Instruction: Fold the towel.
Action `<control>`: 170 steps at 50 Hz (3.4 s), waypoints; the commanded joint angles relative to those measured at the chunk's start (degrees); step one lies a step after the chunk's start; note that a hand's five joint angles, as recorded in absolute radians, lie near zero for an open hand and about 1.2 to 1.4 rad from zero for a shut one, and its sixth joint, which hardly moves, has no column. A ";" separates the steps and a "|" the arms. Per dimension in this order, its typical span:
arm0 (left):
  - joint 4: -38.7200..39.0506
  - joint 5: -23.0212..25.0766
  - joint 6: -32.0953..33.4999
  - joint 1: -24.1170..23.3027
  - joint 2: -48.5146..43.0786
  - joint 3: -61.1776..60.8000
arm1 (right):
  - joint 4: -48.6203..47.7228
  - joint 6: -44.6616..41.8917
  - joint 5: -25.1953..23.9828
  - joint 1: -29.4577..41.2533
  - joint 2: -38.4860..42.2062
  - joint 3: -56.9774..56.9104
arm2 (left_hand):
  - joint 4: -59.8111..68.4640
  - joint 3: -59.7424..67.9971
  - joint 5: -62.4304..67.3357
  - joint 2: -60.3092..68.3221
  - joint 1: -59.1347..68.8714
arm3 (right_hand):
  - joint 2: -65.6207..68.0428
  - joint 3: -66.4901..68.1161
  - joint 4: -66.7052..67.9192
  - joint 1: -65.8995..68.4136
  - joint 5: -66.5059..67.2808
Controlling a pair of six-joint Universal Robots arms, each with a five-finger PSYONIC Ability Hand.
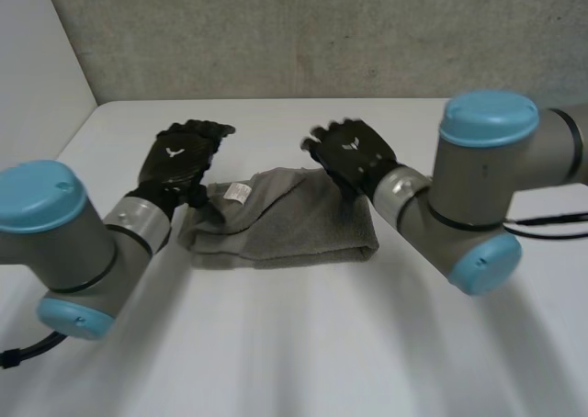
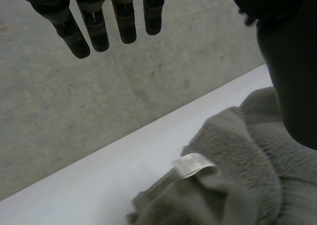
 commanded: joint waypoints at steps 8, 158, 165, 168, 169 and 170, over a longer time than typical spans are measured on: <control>-9.51 -2.35 -0.27 -2.74 -17.66 20.66 | -8.27 -1.12 -1.59 -3.34 -2.74 19.26 | -1.08 0.00 -0.73 -0.99 -1.03 | 8.98 8.90 8.44 9.65 9.37; -13.22 -17.73 -2.47 -18.65 -8.91 16.73 | 1.65 10.40 -6.24 -8.44 -8.54 11.89 | -3.43 -2.35 -3.09 -3.35 -3.39 | -3.85 -3.93 -4.39 -3.18 -3.47; -16.55 -17.56 -2.12 -15.14 1.99 16.37 | 1.21 15.92 -0.64 -9.05 -19.59 10.93 | -3.60 -2.52 -3.26 -3.52 -3.56 | -3.85 -3.93 -4.39 -3.18 -3.47; -19.80 -17.39 -2.12 -12.95 6.47 17.34 | 1.21 17.68 4.28 -9.32 -23.47 10.84 | -3.60 -2.52 -3.26 -3.52 -3.56 | -3.85 -3.93 -4.39 -3.18 -3.47; -19.82 -17.38 -2.12 -12.93 6.49 17.34 | 1.21 17.69 4.30 -9.32 -23.48 10.84 | -3.60 -2.52 -3.26 -3.52 -3.56 | -3.85 -3.93 -4.39 -3.18 -3.47; -21.47 -17.38 -2.30 -11.54 8.67 18.13 | 1.12 18.30 6.48 -9.32 -24.53 10.93 | -3.60 -2.52 -3.26 -3.52 -3.56 | -3.85 -3.93 -4.39 -3.18 -3.47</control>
